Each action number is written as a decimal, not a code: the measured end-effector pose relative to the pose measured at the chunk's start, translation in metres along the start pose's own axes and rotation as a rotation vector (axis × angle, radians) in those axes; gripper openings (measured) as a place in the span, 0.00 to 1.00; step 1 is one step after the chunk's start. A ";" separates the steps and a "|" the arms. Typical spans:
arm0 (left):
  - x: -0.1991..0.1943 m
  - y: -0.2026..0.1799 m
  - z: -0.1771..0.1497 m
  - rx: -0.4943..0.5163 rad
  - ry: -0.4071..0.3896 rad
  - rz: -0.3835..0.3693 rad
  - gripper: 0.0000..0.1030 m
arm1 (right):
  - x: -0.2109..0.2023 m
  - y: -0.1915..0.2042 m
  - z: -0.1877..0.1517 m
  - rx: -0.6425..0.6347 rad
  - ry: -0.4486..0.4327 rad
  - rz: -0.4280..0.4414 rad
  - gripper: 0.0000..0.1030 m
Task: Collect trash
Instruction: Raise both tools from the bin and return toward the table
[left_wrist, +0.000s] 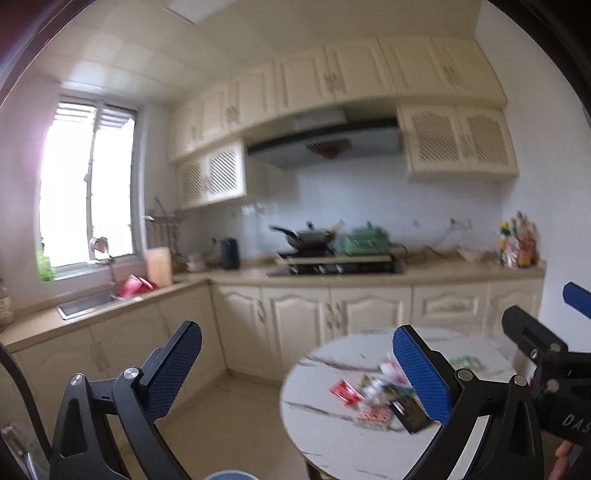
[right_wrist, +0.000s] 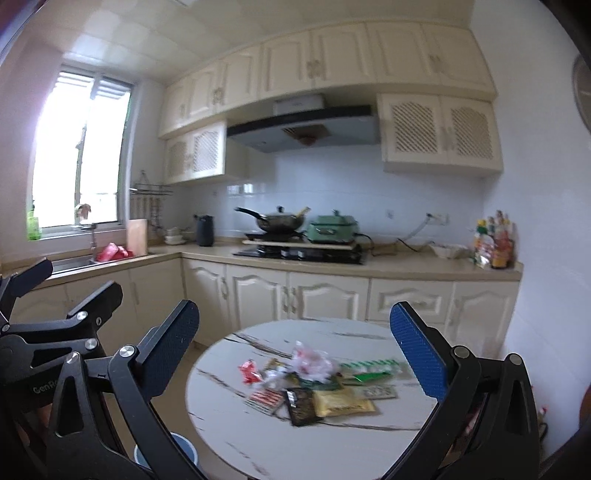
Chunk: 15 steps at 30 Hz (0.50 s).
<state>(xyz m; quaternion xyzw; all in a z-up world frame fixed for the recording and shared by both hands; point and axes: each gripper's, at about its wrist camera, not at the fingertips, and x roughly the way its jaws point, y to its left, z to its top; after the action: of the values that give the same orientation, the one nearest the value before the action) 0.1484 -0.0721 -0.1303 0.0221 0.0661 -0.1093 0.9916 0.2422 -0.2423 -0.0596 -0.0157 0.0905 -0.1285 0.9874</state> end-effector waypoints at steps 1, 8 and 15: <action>0.011 0.000 0.002 0.001 0.019 -0.012 0.99 | 0.005 -0.007 -0.004 0.007 0.013 -0.012 1.00; 0.081 0.003 -0.024 -0.009 0.228 -0.111 0.99 | 0.054 -0.055 -0.042 0.067 0.159 -0.086 1.00; 0.153 0.020 -0.048 -0.014 0.399 -0.107 0.99 | 0.115 -0.084 -0.094 0.094 0.335 -0.100 1.00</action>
<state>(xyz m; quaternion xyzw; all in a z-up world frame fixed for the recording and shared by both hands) 0.2943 -0.0823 -0.1979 0.0327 0.2630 -0.1546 0.9518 0.3132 -0.3541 -0.1674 0.0476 0.2468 -0.1821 0.9506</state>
